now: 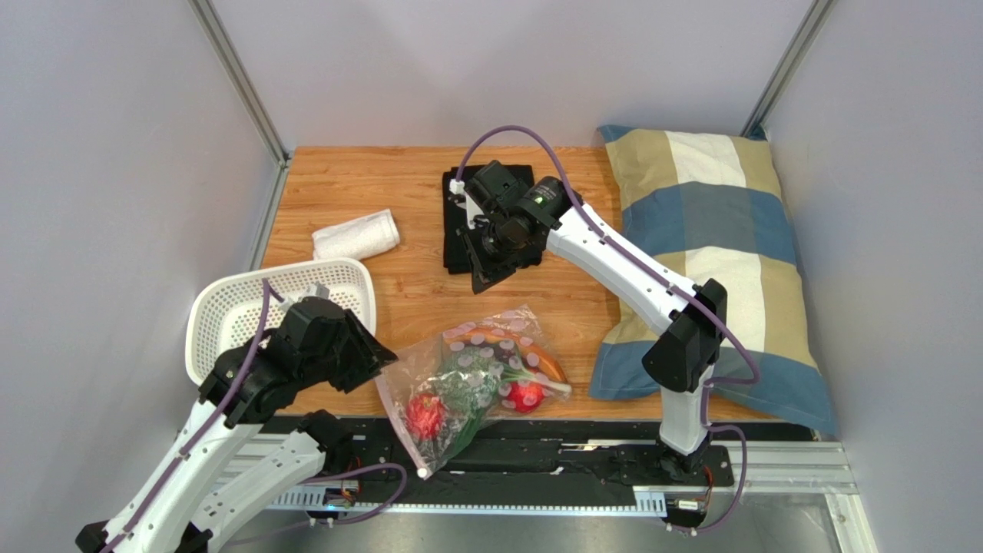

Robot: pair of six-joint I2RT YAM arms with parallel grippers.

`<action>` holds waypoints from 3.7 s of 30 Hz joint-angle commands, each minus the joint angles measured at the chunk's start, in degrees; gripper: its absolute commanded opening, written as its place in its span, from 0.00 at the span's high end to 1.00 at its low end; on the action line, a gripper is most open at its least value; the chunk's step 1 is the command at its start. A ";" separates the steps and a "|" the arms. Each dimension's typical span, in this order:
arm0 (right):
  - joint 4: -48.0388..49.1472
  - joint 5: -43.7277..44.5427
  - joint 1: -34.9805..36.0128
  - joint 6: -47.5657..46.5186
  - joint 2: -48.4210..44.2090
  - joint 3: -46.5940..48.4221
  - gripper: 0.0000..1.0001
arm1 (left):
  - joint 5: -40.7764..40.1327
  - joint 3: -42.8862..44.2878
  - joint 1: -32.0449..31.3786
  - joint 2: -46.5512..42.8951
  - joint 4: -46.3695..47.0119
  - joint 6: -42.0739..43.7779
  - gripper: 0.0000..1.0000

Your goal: Open the zip-top bag and remove the fake food

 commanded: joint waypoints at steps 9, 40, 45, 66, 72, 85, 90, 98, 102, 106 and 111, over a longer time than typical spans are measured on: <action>5.14 -3.92 0.09 1.17 -6.09 -5.05 1.00 | -3.24 -11.29 0.02 -4.98 -2.20 -6.83 0.20; 40.28 12.24 15.55 6.43 -38.69 -43.71 0.07 | 9.06 -6.31 -0.24 1.60 42.03 -0.21 1.00; 44.34 18.13 18.10 8.11 -38.09 -41.97 0.12 | 11.78 0.54 -0.94 7.66 41.42 -3.65 1.00; 35.19 39.49 23.73 6.18 -29.12 -34.40 0.45 | 14.08 8.73 -5.16 15.84 42.03 -7.35 1.00; 35.55 41.87 23.64 6.26 -30.87 -36.16 1.00 | 11.70 13.20 -4.99 15.05 33.80 6.51 0.91; 38.18 38.09 23.55 6.09 -32.63 -39.15 1.00 | 28.05 7.51 -5.43 14.25 23.84 22.97 0.84; 38.62 36.25 23.55 5.39 -32.98 -38.80 1.00 | 25.85 6.88 -6.40 17.50 23.66 29.02 0.70; 38.98 34.22 22.59 5.03 -34.74 -39.06 1.00 | 28.48 9.52 -7.71 23.05 19.18 37.30 0.37; 39.15 32.91 21.80 5.38 -34.83 -39.59 1.00 | 31.73 8.30 -7.71 22.44 17.43 38.79 0.23; 40.03 31.50 21.53 5.56 -35.01 -40.29 1.00 | 33.41 6.19 -8.15 22.26 15.93 39.50 0.18; 40.38 30.27 21.36 5.74 -34.57 -40.47 1.00 | 35.60 5.13 -9.29 24.27 14.88 40.73 0.03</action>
